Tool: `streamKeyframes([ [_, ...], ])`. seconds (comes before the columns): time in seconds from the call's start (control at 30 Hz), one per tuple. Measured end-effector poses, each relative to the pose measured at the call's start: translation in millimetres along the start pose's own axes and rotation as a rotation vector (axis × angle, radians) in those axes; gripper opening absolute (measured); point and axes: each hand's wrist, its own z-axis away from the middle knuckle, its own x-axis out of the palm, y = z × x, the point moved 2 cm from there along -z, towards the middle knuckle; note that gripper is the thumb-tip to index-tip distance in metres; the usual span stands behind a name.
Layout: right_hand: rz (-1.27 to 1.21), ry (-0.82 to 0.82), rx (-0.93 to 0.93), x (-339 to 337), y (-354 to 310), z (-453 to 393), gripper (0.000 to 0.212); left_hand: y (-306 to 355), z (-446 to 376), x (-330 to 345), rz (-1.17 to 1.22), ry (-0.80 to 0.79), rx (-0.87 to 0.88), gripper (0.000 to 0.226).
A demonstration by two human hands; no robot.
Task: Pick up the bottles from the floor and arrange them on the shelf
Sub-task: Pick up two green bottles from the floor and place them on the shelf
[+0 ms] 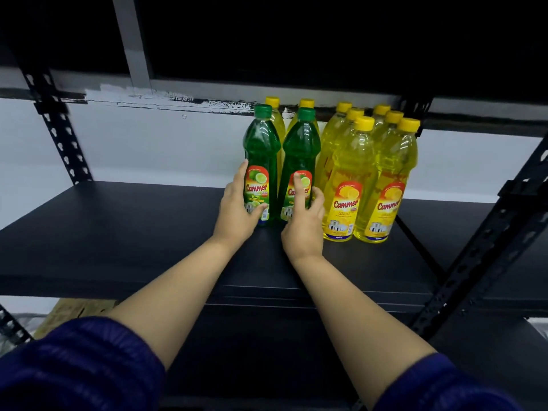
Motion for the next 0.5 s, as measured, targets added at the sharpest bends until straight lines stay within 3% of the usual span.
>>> streamKeyframes([
  [0.13, -0.022, -0.024, 0.029, 5, 2, -2, 0.117, 0, -9, 8, -0.035, 0.008, 0.004, 0.105],
  [0.33, -0.007, 0.095, -0.091, 9, 4, -7, 0.09, -3, -18, 19, -0.083, 0.02, -0.014, 0.108],
  [0.5, 0.008, 0.118, -0.106, 13, 6, -13, 0.089, -4, -21, 24, -0.118, 0.018, -0.032, 0.113],
])
